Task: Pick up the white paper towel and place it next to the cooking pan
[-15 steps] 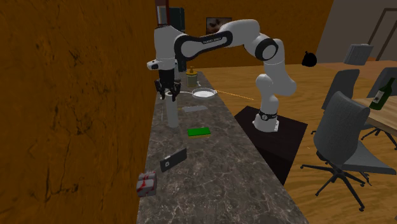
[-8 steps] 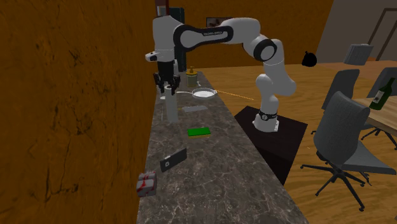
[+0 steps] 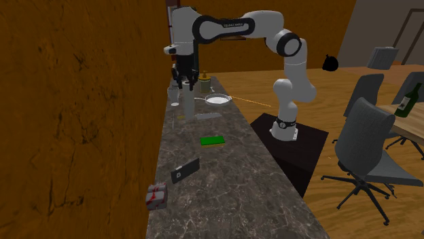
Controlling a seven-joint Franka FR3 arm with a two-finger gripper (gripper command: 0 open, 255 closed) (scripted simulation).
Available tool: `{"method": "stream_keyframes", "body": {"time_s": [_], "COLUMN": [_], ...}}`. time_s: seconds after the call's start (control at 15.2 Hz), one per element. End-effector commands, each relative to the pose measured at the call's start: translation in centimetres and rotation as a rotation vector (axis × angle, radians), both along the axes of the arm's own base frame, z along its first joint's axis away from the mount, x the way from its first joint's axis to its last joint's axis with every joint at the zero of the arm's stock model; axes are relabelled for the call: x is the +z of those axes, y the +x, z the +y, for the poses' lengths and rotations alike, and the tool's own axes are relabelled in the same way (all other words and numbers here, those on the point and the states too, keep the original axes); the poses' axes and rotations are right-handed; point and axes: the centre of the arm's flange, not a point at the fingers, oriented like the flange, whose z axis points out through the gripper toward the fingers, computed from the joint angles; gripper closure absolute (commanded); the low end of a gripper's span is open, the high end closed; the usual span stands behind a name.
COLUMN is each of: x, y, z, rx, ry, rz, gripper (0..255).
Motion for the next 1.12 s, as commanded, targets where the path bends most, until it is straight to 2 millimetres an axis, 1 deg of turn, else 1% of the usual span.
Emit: {"method": "stream_keyframes", "body": {"time_s": [0.0,1.06], "x": [0.9,7.6], "y": [-2.7,-22.1], "z": [-0.9,-5.6], "rx": [0.001,0.001], "ry": [0.001,0.001], "rz": [0.0,0.0], "gripper": [255,255]}}
